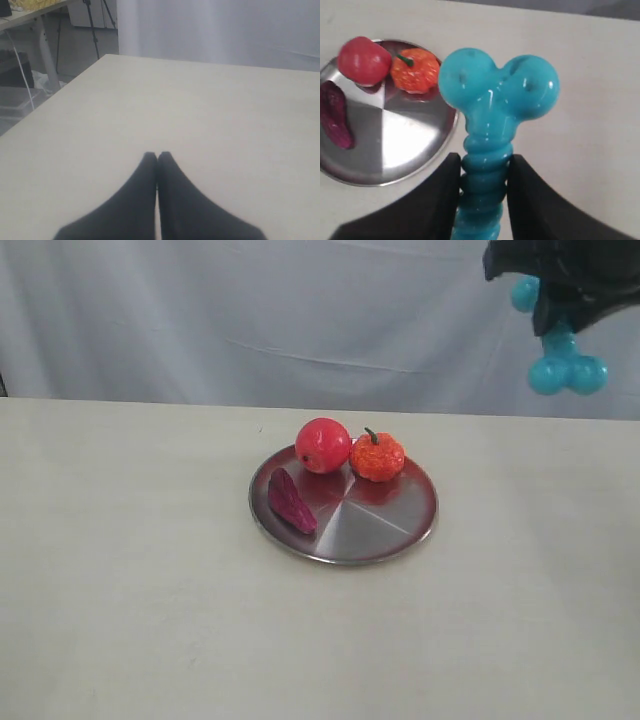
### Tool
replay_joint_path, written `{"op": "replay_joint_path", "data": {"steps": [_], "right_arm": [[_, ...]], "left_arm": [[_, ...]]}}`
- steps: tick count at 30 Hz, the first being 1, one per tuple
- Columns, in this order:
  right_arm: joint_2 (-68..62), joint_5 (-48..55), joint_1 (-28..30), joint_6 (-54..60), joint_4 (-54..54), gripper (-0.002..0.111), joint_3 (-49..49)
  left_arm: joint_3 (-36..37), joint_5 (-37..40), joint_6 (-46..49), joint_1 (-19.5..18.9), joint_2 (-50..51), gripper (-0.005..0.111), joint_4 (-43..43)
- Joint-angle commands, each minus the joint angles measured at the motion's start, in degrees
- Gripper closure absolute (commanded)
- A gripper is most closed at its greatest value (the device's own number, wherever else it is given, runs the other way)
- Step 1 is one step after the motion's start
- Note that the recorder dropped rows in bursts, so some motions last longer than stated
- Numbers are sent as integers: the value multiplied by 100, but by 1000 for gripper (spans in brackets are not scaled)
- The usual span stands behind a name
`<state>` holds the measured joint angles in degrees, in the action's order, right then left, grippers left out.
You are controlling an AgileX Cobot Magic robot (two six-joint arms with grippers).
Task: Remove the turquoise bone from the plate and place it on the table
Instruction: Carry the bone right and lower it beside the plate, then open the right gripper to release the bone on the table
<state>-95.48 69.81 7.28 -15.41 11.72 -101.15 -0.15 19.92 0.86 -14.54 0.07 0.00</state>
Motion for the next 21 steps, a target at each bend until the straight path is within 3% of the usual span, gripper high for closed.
{"op": "replay_joint_path", "data": {"steps": [1,5,13,21], "right_arm": [[44,-646,451,132,-68,109,1044],[-394,-2113,534,72,-505,109,2331],[-1979,-2936,512,29,-1046,109,2332],[-2415,-3093,512,125,-1046,108,2332]], "left_arm": [[15,-31,-24,-14,-7,107,0],[15,-31,-24,-14,-7,107,0],[15,-31,-24,-14,-7,107,0],[15,-31,-24,-14,-7,107,0]]}}
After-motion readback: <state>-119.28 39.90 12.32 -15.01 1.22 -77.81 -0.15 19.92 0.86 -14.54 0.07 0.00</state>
